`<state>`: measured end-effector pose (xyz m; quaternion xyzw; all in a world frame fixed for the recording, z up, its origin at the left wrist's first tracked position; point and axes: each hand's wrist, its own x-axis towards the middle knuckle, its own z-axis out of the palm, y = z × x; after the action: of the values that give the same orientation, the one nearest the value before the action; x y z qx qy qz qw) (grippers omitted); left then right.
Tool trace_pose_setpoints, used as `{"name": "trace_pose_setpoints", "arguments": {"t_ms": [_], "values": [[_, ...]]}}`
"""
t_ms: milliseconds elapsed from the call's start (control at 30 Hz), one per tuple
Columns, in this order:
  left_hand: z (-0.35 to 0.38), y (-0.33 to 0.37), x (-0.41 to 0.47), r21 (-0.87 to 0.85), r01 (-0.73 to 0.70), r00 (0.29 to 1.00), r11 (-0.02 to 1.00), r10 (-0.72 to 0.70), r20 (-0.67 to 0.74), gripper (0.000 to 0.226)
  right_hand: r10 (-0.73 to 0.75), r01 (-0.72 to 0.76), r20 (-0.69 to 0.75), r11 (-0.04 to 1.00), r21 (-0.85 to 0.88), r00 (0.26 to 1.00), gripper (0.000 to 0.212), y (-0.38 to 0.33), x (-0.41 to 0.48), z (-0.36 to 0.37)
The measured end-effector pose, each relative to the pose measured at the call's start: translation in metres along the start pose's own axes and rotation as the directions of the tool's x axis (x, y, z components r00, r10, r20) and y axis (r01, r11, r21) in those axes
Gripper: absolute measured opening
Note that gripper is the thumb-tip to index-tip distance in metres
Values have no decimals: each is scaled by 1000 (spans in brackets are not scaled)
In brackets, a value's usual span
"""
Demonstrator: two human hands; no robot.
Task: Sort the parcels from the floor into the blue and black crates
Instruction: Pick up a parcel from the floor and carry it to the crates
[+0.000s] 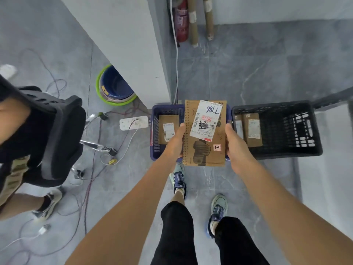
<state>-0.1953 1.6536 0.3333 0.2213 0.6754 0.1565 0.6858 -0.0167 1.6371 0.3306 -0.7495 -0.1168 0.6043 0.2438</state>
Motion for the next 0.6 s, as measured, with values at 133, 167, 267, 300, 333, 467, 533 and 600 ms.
{"name": "trace_pose_setpoints", "arguments": {"t_ms": [133, 167, 267, 300, 333, 467, 533, 600], "values": [[-10, -1, 59, 36, 84, 996, 996, -84, 14, 46, 48, -48, -18, 999, 10, 999, 40, 5, 51, 22], [-12, -4, 74, 44, 99, 995, 994, -100, 21, 45, 65, -65, -18, 998, 15, 998, 40, 9, 65, 26], [-15, -16, 122, 55, 139, 989, 989, -141, 33, 48, 97, -97, -22, 995, 18, 995, 41, 22, 112, 37], [-16, -20, 139, 71, 144, 989, 987, -146, 31, 49, 95, -95, -24, 995, 12, 995, 42, 26, 128, 40], [-15, -24, 155, 83, 146, 988, 986, -149, 29, 52, 93, -93, -22, 996, 7, 995, 43, 32, 147, 44], [-13, -51, 225, 135, 197, 980, 971, -198, -6, 94, 111, -111, 0, 993, 29, 994, 57, 60, 218, 60], [-11, -64, 260, 118, 219, 976, 969, -217, -29, 95, 132, -132, 4, 991, 38, 991, 74, 78, 257, 66], [-8, -77, 296, 82, 242, 970, 967, -237, -59, 90, 149, -149, 10, 988, 35, 989, 78, 96, 294, 70]]}}
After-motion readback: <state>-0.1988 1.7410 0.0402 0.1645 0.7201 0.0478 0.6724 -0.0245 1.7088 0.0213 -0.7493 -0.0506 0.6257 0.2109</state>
